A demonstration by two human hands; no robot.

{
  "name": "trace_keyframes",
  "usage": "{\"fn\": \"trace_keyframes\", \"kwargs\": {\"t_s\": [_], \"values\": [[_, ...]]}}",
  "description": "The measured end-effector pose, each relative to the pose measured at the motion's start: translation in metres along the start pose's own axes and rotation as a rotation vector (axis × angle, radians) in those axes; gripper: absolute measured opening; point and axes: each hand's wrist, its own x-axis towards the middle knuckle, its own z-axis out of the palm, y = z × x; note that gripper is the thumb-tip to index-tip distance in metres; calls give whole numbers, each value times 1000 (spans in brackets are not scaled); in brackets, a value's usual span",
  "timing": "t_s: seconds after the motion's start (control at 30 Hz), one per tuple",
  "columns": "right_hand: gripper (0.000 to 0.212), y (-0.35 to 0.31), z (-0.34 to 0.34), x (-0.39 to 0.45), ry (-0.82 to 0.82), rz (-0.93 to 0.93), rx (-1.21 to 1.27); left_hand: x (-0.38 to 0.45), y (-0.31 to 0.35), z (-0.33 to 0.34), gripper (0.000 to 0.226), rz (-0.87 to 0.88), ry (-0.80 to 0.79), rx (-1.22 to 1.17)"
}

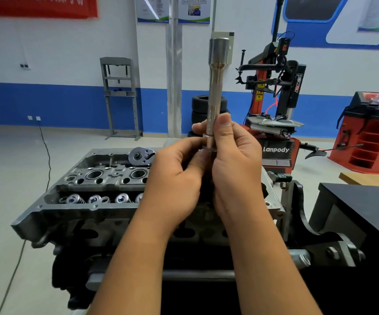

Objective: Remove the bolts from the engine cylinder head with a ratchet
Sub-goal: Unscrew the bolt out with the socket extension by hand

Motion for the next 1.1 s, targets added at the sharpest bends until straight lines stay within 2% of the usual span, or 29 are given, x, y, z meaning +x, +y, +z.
{"fn": "trace_keyframes", "kwargs": {"t_s": [0.2, 0.4, 0.47, 0.57, 0.63, 0.77, 0.83, 1.1], "values": [[37, -6, 1, -4, 12, 15, 88, -1, -3, 6, 17, 22, 141, 58], [47, -6, 1, -4, -3, -28, 14, -1, 1, 2, 22, 26, -34, 16], [46, -6, 2, -4, -11, -6, 33, 0, 1, 3, 21, 24, 20, 23], [33, -7, 2, -5, -22, 39, 81, -1, -2, 7, 20, 22, 132, 41], [33, -7, 1, -6, -29, 29, 62, -2, -4, 8, 22, 34, 162, 87], [48, -6, 1, -5, -45, -31, -4, -1, -3, 1, 23, 59, 13, 71], [47, -4, 0, -4, -23, -31, -25, -1, 0, -1, 24, 35, -52, 19], [42, -6, 0, -5, 0, 20, 79, -2, -3, 6, 18, 25, 116, 46]]}}
